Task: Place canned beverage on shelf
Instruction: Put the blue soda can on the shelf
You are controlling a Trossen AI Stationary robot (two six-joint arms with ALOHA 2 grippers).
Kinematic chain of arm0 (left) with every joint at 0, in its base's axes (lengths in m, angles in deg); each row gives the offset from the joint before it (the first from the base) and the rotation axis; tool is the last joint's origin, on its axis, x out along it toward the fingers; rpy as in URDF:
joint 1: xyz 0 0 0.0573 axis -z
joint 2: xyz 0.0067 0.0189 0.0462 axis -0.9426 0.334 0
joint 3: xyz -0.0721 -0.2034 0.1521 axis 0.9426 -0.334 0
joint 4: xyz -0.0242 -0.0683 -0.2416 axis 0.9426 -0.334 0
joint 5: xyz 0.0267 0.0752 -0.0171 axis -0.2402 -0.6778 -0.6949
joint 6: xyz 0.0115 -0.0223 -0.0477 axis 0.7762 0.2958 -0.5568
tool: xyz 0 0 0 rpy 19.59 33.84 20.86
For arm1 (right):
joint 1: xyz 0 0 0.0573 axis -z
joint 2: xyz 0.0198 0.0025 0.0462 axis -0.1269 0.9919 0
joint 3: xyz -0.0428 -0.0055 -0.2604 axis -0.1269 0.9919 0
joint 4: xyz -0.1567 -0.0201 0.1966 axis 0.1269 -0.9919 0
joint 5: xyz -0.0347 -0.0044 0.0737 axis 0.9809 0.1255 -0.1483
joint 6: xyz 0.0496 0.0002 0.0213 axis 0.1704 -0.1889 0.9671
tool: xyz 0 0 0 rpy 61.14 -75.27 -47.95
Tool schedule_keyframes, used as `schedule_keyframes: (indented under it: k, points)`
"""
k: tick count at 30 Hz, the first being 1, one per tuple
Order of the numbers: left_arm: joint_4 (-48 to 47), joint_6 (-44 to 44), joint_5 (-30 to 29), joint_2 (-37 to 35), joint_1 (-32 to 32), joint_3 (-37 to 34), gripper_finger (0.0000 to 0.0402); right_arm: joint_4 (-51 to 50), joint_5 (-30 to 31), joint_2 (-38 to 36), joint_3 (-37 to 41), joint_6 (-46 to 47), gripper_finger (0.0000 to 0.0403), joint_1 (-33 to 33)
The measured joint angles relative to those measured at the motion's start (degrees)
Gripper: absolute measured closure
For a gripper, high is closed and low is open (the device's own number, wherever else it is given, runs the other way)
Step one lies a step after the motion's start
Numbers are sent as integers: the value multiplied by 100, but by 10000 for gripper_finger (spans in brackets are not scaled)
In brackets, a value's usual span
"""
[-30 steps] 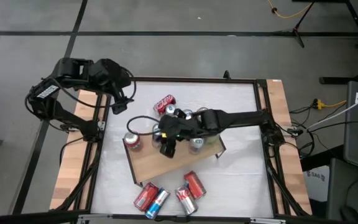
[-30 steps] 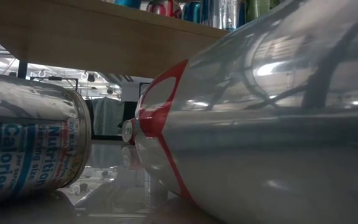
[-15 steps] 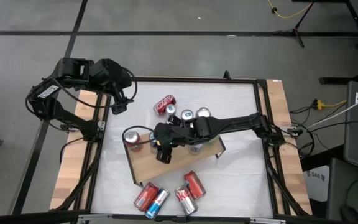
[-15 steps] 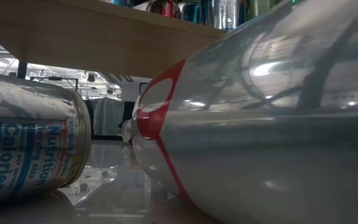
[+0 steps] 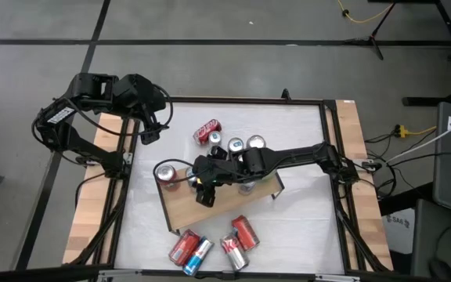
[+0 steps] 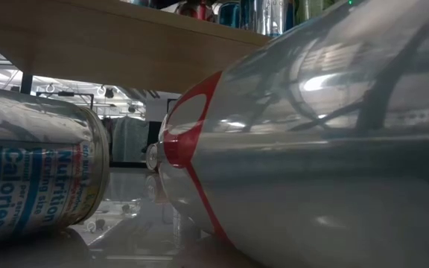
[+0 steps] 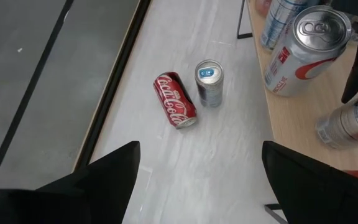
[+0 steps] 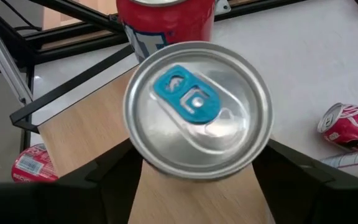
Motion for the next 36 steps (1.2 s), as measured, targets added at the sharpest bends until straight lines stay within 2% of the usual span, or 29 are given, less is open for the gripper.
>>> schedule_keyframes:
  k: [7, 23, 32, 36]
  points:
    - [3, -4, 117, 0, 24, 2, 74, 2, -9, -3, 5, 19, 119, 0]
    - [166, -20, 1725, 0, 138, 2, 74, -10, -194, -452, 5, 18, 118, -4]
    - [848, -57, 1782, 100, 1115, 7, 74, -500, -77, -1089, -4, -156, 118, -4]
    - [1218, -68, 1740, 229, 1649, 7, 74, -811, 179, -1338, -4, -164, 118, 0]
